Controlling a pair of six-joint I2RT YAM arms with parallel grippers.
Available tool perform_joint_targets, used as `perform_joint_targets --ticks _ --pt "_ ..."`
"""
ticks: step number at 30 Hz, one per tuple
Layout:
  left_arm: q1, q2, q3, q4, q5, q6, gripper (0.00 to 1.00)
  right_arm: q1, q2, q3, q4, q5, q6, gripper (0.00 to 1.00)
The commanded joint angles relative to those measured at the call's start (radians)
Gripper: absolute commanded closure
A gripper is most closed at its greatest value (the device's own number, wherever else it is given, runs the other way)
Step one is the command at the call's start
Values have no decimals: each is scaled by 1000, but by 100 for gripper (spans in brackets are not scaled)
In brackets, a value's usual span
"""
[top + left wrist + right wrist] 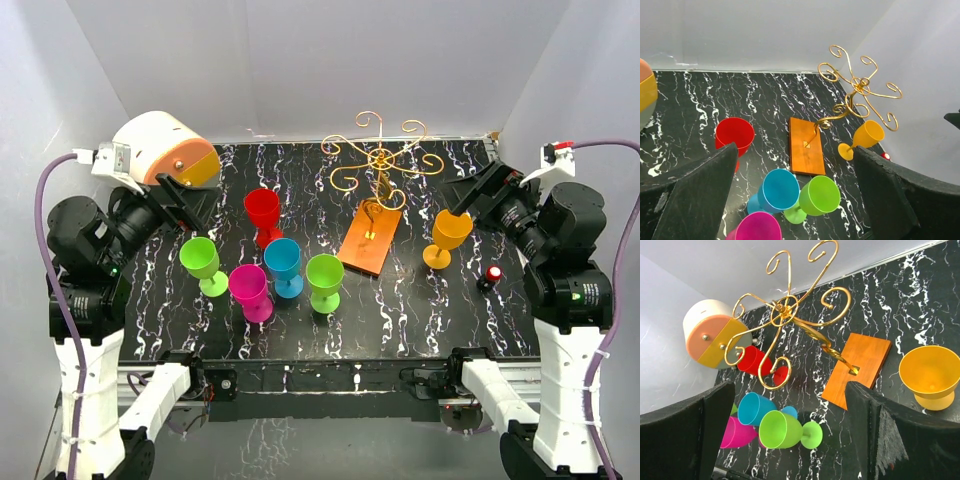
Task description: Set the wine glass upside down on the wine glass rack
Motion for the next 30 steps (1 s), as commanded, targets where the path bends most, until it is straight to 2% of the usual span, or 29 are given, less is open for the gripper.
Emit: perform_joint_targets --ticks 1,10,16,18,22,26,30 --pt "13 30 23 -20 78 0 1 9 10 53 5 -46 9 8" --pt "-40 94 23 -46 127 46 1 38 11 -35 14 -32 72 11" --pt "-53 148 -69 104 452 -18 3 45 18 -97 50 -108 25 11" --pt "-69 164 -105 179 505 -76 5 48 27 -106 43 -96 -10 11" --pt "-144 222 -142 241 468 -134 11 61 38 -121 40 -60 -71 11" --pt "-305 281 -150 270 330 -121 13 84 49 -135 42 -53 -109 12" --pt "-411 366 -66 167 134 -67 20 102 52 -131 40 -12 -130 12"
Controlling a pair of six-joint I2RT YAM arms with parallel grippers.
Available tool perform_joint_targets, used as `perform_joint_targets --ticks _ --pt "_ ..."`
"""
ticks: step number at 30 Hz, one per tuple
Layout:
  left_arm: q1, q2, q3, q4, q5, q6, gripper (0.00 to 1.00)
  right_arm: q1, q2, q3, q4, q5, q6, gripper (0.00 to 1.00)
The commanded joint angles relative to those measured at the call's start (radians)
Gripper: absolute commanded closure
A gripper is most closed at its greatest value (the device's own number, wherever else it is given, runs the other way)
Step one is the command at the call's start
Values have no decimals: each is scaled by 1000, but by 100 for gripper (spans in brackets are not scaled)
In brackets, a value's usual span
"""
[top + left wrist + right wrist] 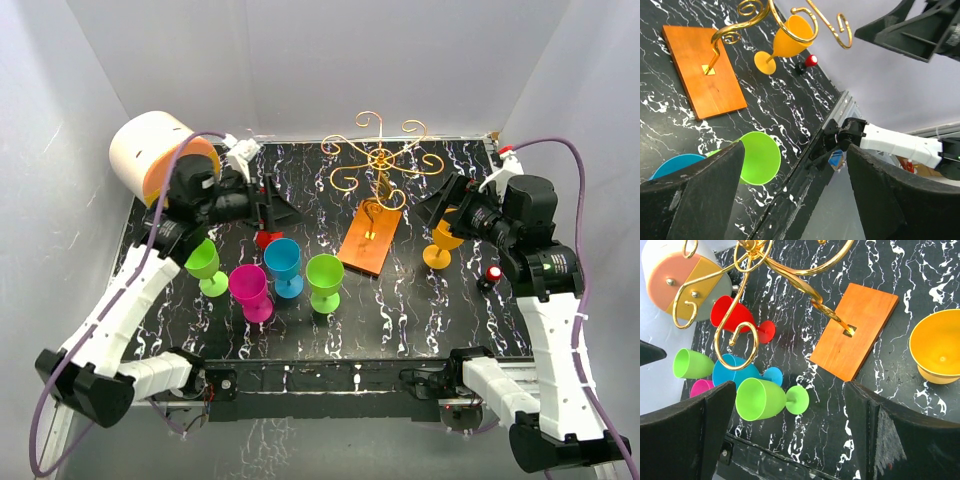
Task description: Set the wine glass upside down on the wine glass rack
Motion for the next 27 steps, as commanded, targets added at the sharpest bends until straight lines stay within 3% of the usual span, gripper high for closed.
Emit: perform_joint_targets --ticks 1,9,13,18,27 --pt "-83 60 96 -54 -200 31 22 21 -2 13 55 51 -61 12" --pt "-201 182 183 -332 -482 6 50 30 -14 -13 45 89 -66 13" --pt "-314 205 174 -450 -668 8 53 34 -26 -21 67 23 -92 12" --pt "-347 242 206 -509 -791 -22 60 36 -32 -28 66 30 -92 12" --pt "-356 326 198 -542 -769 -83 60 38 -37 -60 66 59 -62 12"
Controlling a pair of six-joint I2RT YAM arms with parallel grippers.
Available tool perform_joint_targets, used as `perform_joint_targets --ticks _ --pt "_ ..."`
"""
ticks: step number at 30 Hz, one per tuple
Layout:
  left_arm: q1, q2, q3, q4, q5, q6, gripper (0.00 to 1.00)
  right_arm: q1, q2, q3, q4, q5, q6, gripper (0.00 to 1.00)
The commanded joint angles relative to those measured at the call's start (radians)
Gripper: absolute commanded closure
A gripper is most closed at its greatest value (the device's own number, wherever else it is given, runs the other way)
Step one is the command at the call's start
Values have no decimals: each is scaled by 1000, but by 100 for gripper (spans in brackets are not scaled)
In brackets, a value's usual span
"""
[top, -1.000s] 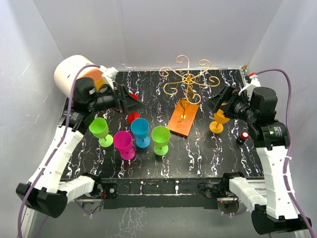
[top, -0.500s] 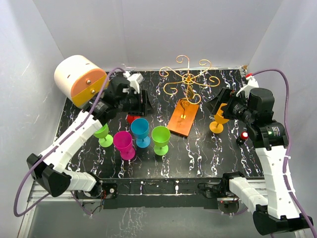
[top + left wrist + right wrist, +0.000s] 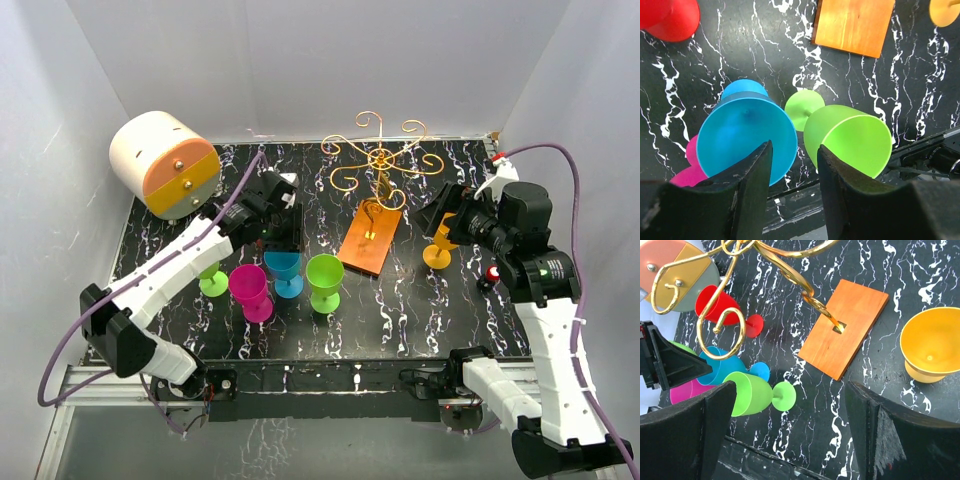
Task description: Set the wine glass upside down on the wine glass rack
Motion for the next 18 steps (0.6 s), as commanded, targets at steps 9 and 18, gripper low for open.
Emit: perform_joint_targets --ticks 9,18 --pt "-10 54 12 15 -33 -40 61 4 3 -22 77 -18 28 13" --pt "-11 118 20 -10 -72 -34 68 5 2 -28 87 -10 32 13"
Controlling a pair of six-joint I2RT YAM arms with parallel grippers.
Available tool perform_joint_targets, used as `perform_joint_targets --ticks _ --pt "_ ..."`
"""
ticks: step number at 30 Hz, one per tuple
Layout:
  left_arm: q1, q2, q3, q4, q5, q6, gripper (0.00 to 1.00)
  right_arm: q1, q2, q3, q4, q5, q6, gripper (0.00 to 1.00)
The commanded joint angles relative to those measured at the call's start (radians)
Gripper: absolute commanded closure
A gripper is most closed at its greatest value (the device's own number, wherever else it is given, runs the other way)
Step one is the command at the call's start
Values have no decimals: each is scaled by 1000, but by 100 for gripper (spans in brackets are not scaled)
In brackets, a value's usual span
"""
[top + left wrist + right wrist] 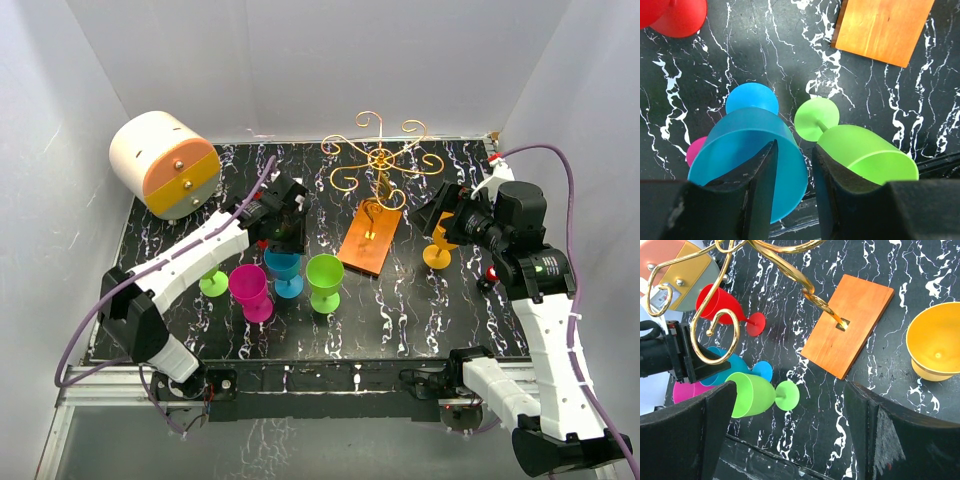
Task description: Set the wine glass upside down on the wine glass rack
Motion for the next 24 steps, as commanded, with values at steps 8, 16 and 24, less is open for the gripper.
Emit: perform_joint_targets --ticks 8,16,24 --pt "-7 47 18 -34 -6 2 88 3 -68 7 115 4 20 13" --pt "-9 31 69 -65 -61 11 100 3 -97 18 122 -16 60 13" --pt "-11 -92 115 -109 -48 11 100 3 -71 120 225 -182 150 13"
